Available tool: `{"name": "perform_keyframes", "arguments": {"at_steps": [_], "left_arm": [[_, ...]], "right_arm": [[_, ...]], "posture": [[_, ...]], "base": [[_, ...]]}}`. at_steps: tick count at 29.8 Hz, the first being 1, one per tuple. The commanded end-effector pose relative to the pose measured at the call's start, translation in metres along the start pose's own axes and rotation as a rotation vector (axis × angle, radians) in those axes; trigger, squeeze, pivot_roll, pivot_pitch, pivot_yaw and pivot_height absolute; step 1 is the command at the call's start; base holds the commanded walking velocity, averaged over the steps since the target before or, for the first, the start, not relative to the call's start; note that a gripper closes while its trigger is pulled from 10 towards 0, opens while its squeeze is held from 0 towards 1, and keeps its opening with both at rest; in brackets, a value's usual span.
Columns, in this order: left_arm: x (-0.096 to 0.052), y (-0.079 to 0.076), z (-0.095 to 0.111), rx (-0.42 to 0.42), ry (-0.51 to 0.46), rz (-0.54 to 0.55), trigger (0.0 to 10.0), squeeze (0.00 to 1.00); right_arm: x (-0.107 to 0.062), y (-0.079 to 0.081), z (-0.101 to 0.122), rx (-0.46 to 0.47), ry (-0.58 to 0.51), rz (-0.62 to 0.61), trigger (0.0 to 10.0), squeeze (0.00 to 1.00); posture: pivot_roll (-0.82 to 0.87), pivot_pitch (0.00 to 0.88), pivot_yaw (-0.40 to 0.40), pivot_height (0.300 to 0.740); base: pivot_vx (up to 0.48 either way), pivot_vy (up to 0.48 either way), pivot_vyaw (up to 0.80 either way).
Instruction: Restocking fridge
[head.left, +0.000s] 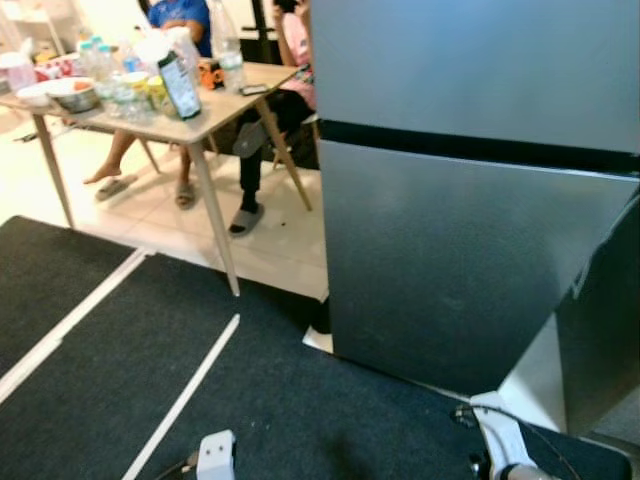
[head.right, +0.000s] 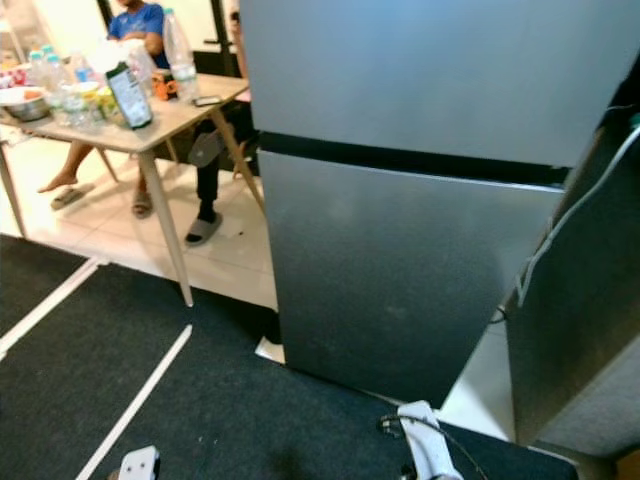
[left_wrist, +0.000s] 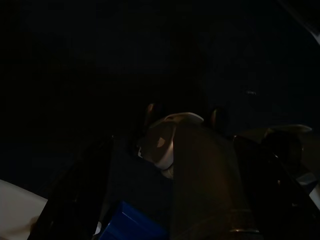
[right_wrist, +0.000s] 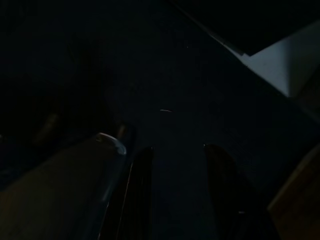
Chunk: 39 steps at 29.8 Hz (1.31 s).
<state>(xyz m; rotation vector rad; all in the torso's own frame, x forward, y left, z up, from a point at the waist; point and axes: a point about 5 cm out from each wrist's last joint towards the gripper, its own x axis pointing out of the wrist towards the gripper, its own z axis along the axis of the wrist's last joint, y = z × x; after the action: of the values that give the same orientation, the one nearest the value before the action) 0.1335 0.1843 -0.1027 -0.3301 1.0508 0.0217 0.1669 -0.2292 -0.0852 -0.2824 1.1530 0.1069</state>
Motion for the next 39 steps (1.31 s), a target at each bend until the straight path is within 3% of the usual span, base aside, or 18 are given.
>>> {"name": "perform_keyframes", "arguments": {"at_steps": [1, 28, 39], "left_arm": [[-0.001, 0.003, 0.000, 0.027, 0.010, 0.011, 10.0, 0.00], [-0.001, 0.001, -0.007, 0.049, 0.042, 0.037, 10.0, 0.00], [0.001, -0.004, -0.007, 0.040, 0.046, 0.033, 10.0, 0.00]], "right_arm": [[0.001, 0.003, 0.002, -0.035, -0.003, 0.003, 10.0, 0.00], [0.002, 0.012, 0.002, -0.133, 0.011, -0.011, 10.0, 0.00], [0.001, 0.008, -0.011, -0.145, 0.040, -0.021, 10.0, 0.00]], "posture": [[-0.03, 0.000, 0.007, 0.740], [-0.03, 0.000, 0.011, 0.740], [-0.04, 0.000, 0.010, 0.740]], "base": [[0.000, 0.000, 0.79], [0.000, 0.000, 0.76], [0.000, 0.000, 0.00]]}}
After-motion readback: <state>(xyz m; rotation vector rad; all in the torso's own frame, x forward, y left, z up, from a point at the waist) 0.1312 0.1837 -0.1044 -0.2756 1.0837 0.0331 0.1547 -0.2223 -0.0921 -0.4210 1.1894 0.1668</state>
